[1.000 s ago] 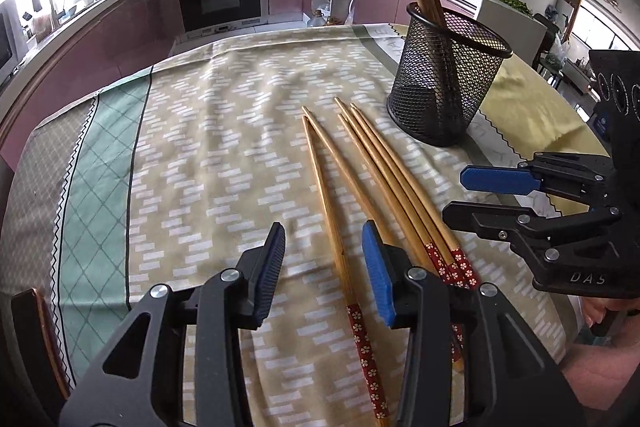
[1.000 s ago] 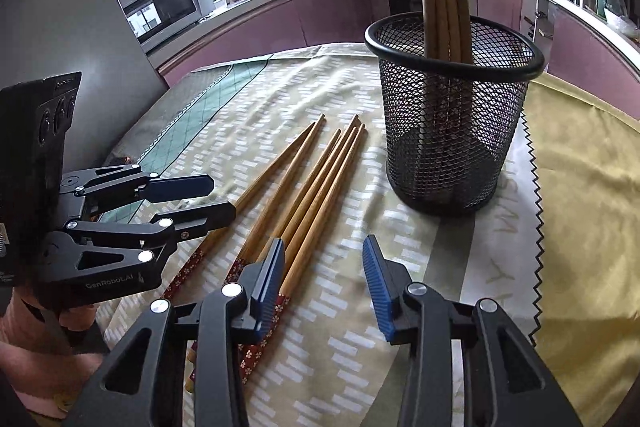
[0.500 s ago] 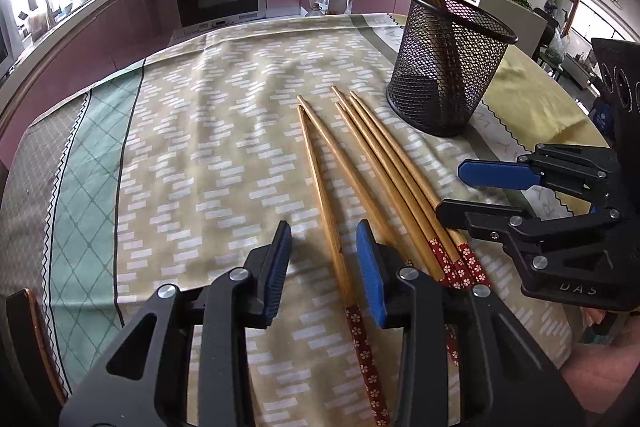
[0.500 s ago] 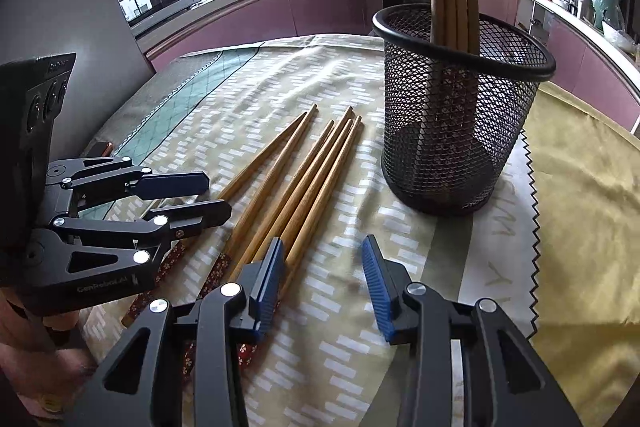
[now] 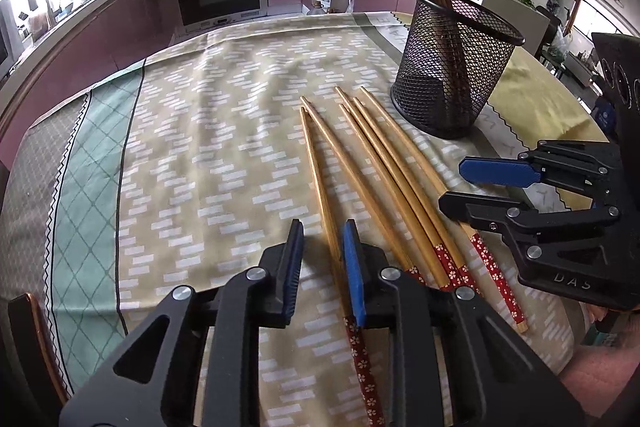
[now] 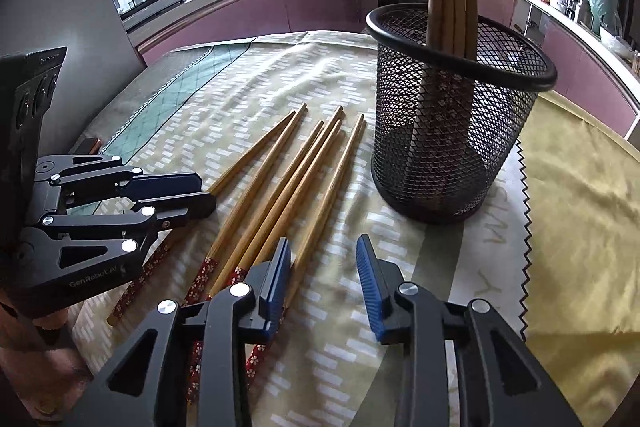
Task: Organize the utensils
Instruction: 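Move both open tools back down to the remaining chopsticks, then grasp a chopstick with the right tool while the left tool grasps another, lifting both, then lower the right tool's chopstick into the mesh cup while the left tool inserts its own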
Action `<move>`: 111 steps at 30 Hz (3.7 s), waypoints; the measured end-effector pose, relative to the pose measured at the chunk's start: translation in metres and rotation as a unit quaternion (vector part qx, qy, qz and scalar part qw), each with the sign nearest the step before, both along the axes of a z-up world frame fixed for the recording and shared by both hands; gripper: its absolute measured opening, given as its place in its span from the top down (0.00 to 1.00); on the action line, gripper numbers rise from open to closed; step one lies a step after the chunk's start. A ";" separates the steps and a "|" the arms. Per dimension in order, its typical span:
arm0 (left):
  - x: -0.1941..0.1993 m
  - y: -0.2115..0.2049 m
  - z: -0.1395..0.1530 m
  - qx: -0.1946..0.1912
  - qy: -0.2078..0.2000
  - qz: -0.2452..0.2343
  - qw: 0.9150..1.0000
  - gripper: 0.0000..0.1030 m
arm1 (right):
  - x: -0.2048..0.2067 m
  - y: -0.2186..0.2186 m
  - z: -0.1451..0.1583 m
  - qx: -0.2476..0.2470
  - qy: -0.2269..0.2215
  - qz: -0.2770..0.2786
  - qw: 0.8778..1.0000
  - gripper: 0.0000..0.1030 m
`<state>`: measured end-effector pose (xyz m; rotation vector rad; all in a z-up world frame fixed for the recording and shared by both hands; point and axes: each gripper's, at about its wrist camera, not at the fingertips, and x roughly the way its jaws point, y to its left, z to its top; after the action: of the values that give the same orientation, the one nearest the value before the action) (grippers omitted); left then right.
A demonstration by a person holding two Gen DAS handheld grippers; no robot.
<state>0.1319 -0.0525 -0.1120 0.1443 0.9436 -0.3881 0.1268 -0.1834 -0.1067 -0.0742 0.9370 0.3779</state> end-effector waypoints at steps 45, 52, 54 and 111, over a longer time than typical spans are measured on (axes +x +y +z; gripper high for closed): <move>0.008 -0.012 -0.002 -0.026 0.025 -0.019 0.999 0.92 | 0.007 -0.001 -0.003 0.031 0.016 0.030 0.999 0.93; 0.014 -0.014 -0.001 -0.027 0.028 -0.016 0.999 0.93 | 0.011 0.000 0.000 0.038 0.010 0.032 0.999 0.94; 0.012 -0.013 0.002 -0.031 0.025 -0.015 0.999 0.93 | 0.006 -0.004 0.005 0.045 0.003 0.030 0.999 0.94; -0.011 -0.016 0.176 -0.189 -0.130 -0.062 0.971 0.93 | -0.023 -0.084 0.134 0.113 -0.188 0.001 0.976 0.94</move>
<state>0.1213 -0.0689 0.0637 -0.0931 0.5903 -0.6403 0.1042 -0.2678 0.0271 0.0602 0.5166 0.4517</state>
